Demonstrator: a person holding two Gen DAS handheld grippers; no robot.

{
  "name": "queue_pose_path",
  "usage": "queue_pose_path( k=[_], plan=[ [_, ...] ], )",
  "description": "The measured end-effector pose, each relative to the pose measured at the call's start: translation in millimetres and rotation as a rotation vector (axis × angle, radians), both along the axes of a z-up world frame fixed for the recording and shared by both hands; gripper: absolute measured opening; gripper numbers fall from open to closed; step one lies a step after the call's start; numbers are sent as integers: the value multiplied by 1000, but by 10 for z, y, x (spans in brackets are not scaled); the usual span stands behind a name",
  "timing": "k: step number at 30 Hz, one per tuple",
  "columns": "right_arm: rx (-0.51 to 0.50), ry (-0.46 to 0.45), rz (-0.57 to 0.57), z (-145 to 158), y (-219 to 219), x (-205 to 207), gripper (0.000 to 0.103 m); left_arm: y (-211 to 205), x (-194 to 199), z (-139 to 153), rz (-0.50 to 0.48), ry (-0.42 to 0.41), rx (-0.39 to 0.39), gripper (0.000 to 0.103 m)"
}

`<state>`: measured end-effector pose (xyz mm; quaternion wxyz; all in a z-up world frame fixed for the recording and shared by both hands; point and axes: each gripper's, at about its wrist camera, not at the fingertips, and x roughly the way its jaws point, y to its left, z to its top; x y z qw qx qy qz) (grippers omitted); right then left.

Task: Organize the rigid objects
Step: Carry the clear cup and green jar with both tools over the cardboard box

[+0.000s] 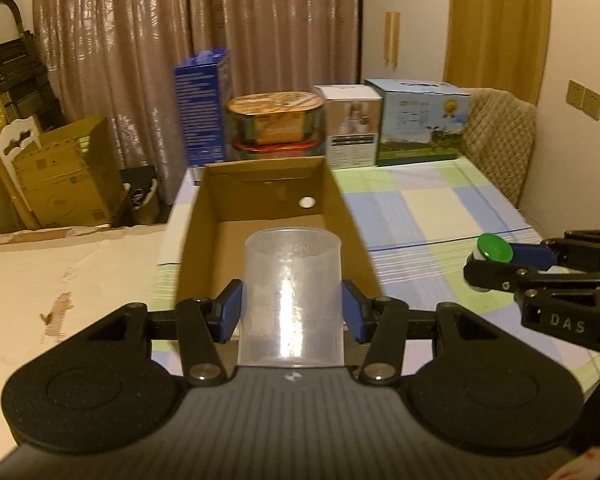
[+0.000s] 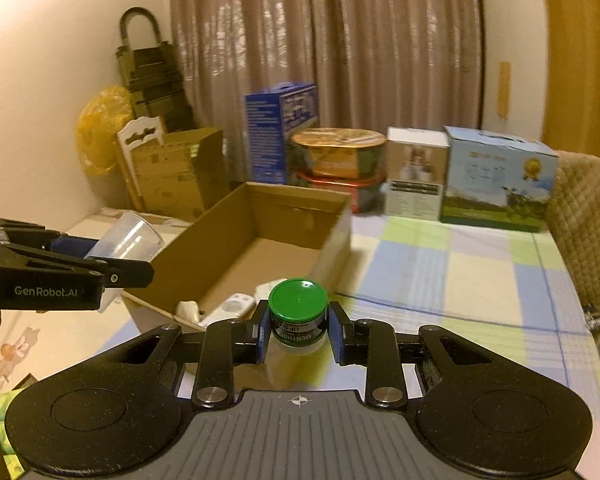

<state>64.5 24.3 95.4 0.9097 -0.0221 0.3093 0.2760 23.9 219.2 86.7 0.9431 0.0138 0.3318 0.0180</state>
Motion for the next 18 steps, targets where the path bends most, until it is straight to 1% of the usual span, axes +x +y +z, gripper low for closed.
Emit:
queue_pose_path(
  k=[3,6,10,18],
  plan=[
    [-1,3,23,2,171,62,26,151,42,31,12,5,16,47],
    [-3,9,45,1,330,139,26,280,121,33,16,12,4,47],
    [-8,20,67,-8,499,254,26,413,276,-17,18,36,7,47],
    [-25,54,81,-140,718,468,26,511,557,-155,1,79,18,47]
  ],
)
